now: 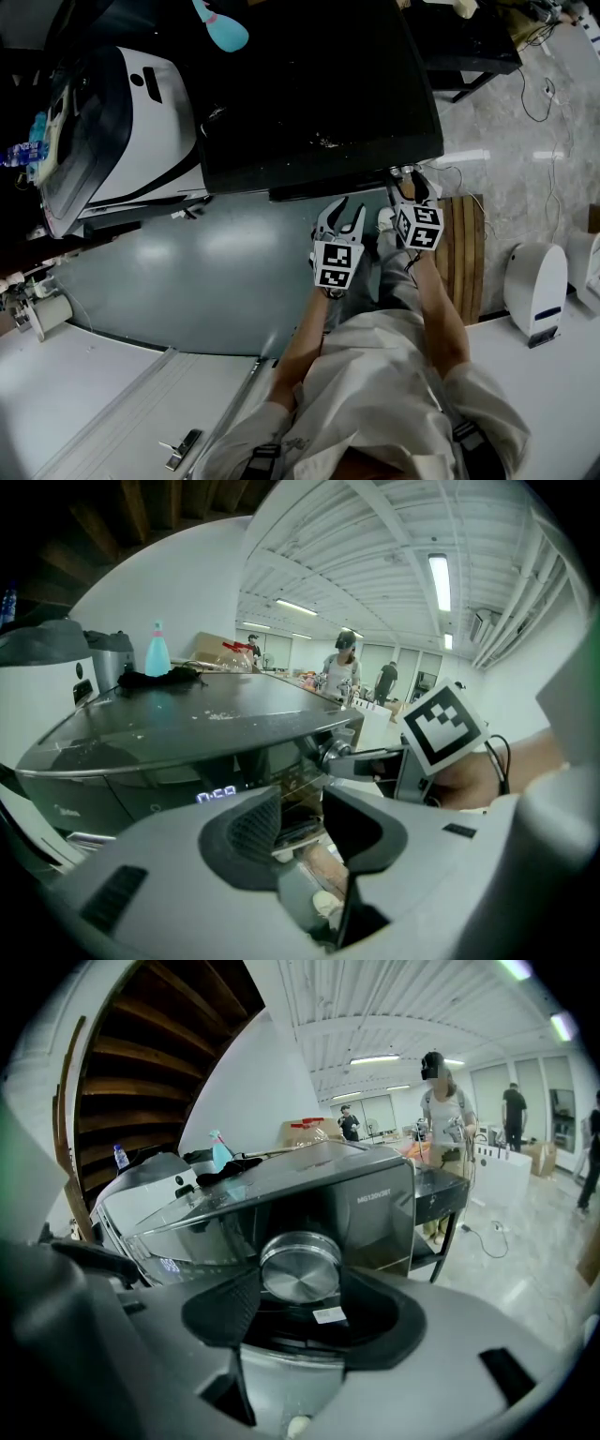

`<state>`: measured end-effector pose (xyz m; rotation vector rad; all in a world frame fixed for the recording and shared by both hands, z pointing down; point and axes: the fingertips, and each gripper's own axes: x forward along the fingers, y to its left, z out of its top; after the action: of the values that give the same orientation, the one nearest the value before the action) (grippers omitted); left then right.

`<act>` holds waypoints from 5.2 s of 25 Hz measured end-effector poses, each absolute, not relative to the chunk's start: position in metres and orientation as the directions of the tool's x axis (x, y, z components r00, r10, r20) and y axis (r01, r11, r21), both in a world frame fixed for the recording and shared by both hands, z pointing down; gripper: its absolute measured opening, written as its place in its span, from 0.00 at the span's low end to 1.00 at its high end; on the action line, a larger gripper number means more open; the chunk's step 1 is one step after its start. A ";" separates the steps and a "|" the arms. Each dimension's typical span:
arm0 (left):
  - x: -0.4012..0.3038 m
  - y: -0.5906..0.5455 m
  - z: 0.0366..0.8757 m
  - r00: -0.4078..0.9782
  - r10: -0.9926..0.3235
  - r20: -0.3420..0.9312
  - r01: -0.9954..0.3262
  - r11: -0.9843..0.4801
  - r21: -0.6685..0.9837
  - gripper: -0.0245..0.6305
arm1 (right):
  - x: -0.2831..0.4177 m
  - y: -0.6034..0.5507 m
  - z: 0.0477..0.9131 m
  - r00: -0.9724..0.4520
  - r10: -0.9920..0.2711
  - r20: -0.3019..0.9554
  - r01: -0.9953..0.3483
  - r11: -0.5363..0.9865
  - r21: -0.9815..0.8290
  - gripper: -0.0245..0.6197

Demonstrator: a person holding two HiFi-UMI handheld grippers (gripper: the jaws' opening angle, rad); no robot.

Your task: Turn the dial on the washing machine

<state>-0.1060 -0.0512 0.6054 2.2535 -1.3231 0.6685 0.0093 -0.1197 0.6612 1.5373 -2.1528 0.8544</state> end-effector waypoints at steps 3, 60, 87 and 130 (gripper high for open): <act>-0.106 -0.051 0.607 0.424 -0.673 0.606 -0.887 -0.444 0.128 0.26 | 0.010 -0.120 0.662 -0.361 -0.720 0.593 -0.927 0.208 -0.312 0.45; -0.099 -0.048 0.612 0.425 -0.661 0.618 -0.885 -0.448 0.129 0.26 | 0.015 -0.123 0.665 -0.526 -0.783 0.332 -0.418 -0.102 -0.903 0.45; -0.093 -0.047 0.616 0.428 -0.649 0.629 -0.881 -0.455 0.129 0.26 | 0.018 -0.123 0.667 -0.492 -0.840 0.229 -0.136 -0.185 -0.973 0.46; -0.090 -0.041 0.615 0.430 -0.646 0.631 -0.878 -0.462 0.124 0.26 | 0.011 -0.116 0.654 -0.329 -0.727 0.603 -0.937 0.329 -0.114 0.55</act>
<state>-0.0902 -0.0411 0.6151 2.2495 -1.2901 0.7124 0.0112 -0.1160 0.6543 1.4639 -2.1527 0.6307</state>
